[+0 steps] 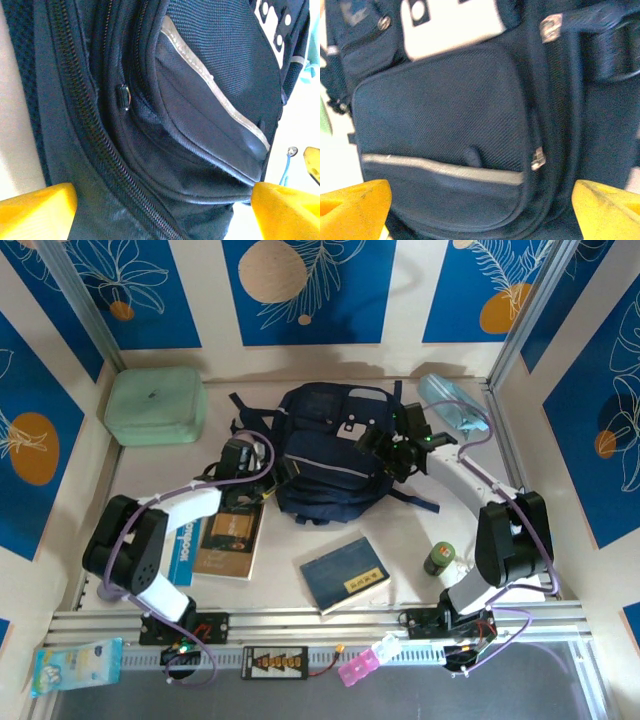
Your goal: Pack books, pencil case, and school supplies into a backpack
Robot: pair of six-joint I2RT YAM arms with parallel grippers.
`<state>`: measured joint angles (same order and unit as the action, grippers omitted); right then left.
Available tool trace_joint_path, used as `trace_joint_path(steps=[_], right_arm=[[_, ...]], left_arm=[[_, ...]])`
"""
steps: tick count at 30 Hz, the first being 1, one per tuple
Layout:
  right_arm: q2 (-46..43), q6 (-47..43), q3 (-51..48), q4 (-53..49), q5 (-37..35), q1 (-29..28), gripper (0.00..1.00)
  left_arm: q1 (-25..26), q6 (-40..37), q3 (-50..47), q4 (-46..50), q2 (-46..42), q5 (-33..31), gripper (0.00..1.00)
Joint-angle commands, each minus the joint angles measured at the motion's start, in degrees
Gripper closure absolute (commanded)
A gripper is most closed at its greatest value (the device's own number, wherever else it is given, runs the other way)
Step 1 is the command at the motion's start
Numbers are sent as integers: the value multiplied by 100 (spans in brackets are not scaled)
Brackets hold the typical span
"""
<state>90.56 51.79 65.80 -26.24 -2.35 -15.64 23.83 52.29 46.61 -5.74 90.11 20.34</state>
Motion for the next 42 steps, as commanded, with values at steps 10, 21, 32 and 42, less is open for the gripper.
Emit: trace_joint_path(steps=[10, 21, 32, 42], right_arm=[[1047, -611, 584, -286, 637, 339, 7], [1086, -276, 135, 156, 1117, -223, 7], [1490, 155, 405, 929, 1789, -1137, 8], [172, -211, -44, 1080, 1301, -627, 11]], left_arm=[[364, 966, -233, -452, -582, 407, 14], [111, -182, 1073, 662, 974, -325, 12], [-871, -1128, 2531, 1759, 1855, -302, 10], [-1163, -1532, 2187, 2584, 319, -472, 7]])
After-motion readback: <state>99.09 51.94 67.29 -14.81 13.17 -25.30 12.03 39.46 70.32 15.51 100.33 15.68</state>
